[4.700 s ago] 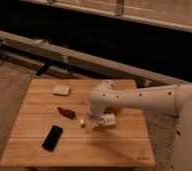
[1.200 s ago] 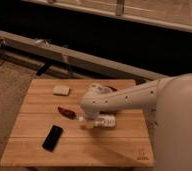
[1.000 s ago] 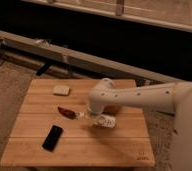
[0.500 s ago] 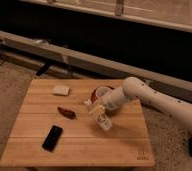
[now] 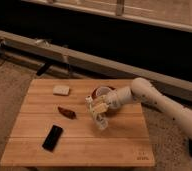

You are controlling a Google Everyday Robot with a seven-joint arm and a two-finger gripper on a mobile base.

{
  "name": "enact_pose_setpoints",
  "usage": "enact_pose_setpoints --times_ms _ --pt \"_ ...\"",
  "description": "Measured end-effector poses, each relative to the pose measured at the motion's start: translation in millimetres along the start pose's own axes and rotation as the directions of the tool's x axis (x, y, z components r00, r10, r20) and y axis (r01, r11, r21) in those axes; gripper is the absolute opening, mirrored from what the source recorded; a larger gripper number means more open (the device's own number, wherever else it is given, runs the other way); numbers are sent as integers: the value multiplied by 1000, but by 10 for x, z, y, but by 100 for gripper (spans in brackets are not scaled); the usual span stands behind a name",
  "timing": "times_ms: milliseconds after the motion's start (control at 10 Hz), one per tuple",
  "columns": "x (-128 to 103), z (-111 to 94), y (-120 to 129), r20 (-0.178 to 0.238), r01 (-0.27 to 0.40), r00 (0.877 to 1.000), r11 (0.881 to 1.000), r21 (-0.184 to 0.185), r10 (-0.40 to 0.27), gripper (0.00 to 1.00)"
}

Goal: Stand the bottle upright

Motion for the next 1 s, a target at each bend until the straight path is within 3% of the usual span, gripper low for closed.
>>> enact_pose_setpoints --times_ms 400,1000 --pt "-31 4 82 57 25 998 999 -39 -23 0" --pt "26 191 -85 175 -60 980 985 -163 89 0"
